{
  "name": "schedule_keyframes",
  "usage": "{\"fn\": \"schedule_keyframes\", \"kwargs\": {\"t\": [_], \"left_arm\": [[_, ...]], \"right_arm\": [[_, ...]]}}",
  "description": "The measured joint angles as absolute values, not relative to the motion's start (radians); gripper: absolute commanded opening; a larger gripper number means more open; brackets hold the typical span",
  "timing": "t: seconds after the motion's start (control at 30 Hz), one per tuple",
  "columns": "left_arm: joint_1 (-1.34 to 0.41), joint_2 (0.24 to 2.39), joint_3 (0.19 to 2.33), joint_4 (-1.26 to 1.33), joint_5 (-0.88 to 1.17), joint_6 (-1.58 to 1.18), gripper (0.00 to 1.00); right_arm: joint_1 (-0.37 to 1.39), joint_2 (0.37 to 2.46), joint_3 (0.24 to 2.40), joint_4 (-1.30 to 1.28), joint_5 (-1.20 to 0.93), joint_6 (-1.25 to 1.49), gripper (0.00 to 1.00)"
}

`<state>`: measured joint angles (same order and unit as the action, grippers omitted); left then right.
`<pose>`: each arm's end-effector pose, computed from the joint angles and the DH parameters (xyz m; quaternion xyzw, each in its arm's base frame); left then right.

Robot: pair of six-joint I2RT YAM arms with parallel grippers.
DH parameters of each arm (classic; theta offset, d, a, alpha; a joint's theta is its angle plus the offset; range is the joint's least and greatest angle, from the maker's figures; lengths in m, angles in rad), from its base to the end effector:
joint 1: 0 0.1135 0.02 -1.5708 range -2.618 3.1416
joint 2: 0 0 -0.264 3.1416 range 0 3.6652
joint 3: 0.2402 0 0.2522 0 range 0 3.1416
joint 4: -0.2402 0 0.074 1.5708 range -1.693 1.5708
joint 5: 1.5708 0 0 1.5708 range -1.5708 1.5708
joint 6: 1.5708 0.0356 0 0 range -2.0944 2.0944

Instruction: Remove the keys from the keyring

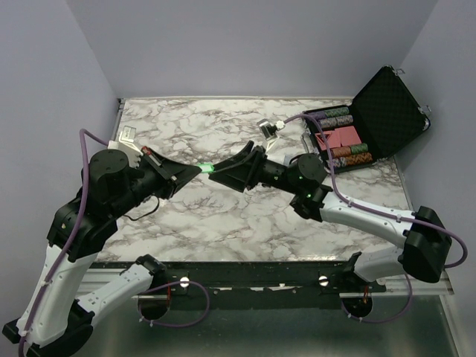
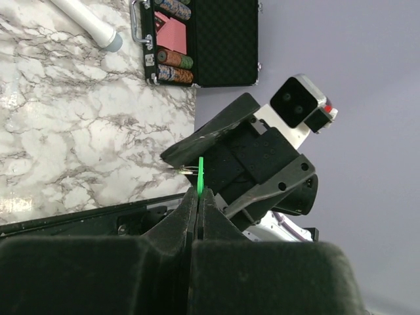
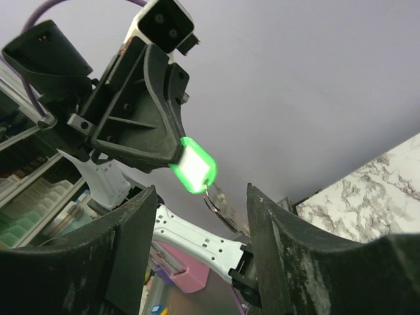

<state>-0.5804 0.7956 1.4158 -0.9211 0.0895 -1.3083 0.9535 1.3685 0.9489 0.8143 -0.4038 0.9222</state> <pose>0.0854 -0.0598 0.4608 -0.2615 0.7611 -0.5011 0.3182 0.1701 0.2639 0.3682 -0.1753 0.5408 0.7230 0.3925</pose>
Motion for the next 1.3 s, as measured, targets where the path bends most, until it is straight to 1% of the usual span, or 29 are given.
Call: {"fn": "schedule_keyframes", "kwargs": {"t": [0.2, 0.4, 0.5, 0.8, 0.83, 0.9, 0.97, 1.3], "left_arm": [[-0.58, 0.767, 1.416, -0.921, 0.078, -1.322, 0.0], [-0.58, 0.744, 1.416, -0.92, 0.068, -1.336, 0.0], [-0.58, 0.736, 1.413, -0.914, 0.062, -1.343, 0.0], [-0.58, 0.698, 1.388, -0.912, 0.033, -1.366, 0.0], [-0.58, 0.693, 1.383, -0.908, 0.032, -1.37, 0.0], [-0.58, 0.689, 1.378, -0.907, 0.031, -1.373, 0.0], [-0.58, 0.689, 1.375, -0.906, 0.03, -1.377, 0.0], [-0.58, 0.687, 1.359, -0.89, 0.03, -1.386, 0.0]], "right_arm": [[0.974, 1.388, 0.954, 0.816, -0.395, 0.904, 0.53], [0.975, 1.388, 0.955, 0.839, -0.379, 0.893, 0.38], [0.976, 1.387, 0.955, 0.852, -0.378, 0.89, 0.33], [0.979, 1.387, 0.955, 0.874, -0.378, 0.892, 0.33], [0.981, 1.387, 0.955, 0.875, -0.378, 0.892, 0.35], [0.982, 1.387, 0.955, 0.875, -0.378, 0.892, 0.43], [0.983, 1.387, 0.955, 0.875, -0.378, 0.894, 0.45], [0.983, 1.401, 0.955, 0.881, -0.377, 0.896, 0.44]]}}
